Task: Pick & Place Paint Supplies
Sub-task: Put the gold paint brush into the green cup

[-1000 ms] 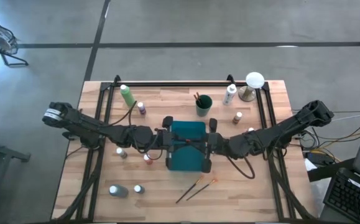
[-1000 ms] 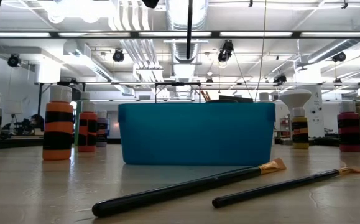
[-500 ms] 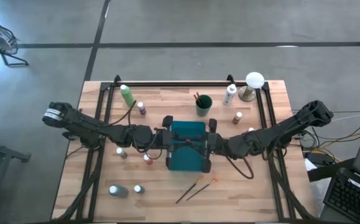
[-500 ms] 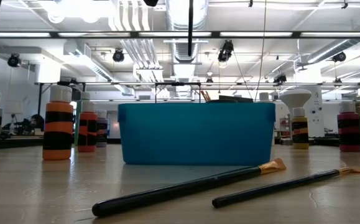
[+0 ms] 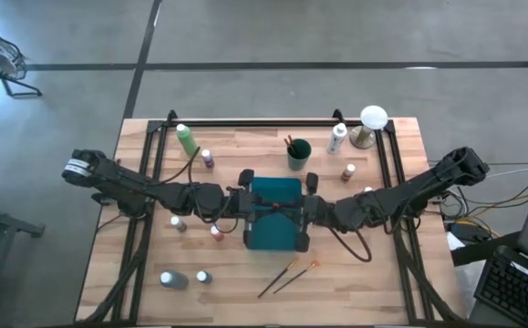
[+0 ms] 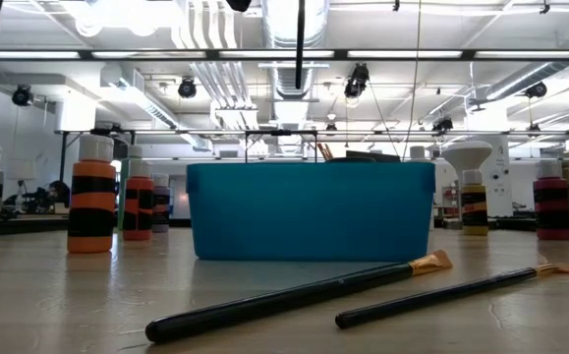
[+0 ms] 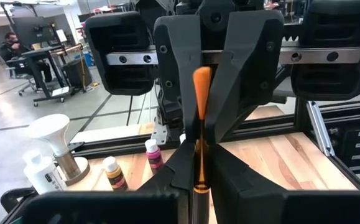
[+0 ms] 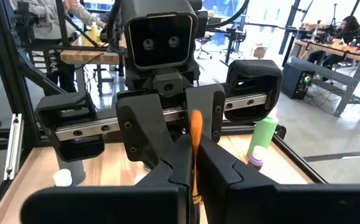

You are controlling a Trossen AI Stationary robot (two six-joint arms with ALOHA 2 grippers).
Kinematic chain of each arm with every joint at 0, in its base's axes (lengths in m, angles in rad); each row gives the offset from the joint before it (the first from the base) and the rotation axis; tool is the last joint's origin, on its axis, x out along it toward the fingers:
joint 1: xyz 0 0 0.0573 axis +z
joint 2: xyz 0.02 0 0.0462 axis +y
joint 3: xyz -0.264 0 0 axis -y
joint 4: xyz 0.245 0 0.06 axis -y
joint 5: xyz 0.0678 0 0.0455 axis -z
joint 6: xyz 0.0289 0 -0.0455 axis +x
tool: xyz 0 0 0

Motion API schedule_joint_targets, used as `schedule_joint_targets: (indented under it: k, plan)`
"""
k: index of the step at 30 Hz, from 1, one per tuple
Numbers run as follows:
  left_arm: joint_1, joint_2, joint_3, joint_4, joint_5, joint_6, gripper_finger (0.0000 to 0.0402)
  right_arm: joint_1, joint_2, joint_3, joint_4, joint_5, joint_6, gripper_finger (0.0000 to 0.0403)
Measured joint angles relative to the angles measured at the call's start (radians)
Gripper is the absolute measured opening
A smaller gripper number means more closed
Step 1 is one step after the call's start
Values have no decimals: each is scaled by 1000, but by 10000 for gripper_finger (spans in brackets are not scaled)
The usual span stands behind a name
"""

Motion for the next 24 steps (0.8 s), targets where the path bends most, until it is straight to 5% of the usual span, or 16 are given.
schedule_joint_targets:
  k: [12,18,24]
  plan:
    - [1,-20,5,-63,-25,-23,78,5,-19,0,-45,3,6,9]
    - [2,-107,9,-216,-81,-58,149,20,-113,0,-281,6,129,9]
    - [2,-138,7,-349,-116,-76,222,-12,-195,-7,-403,164,88,9]
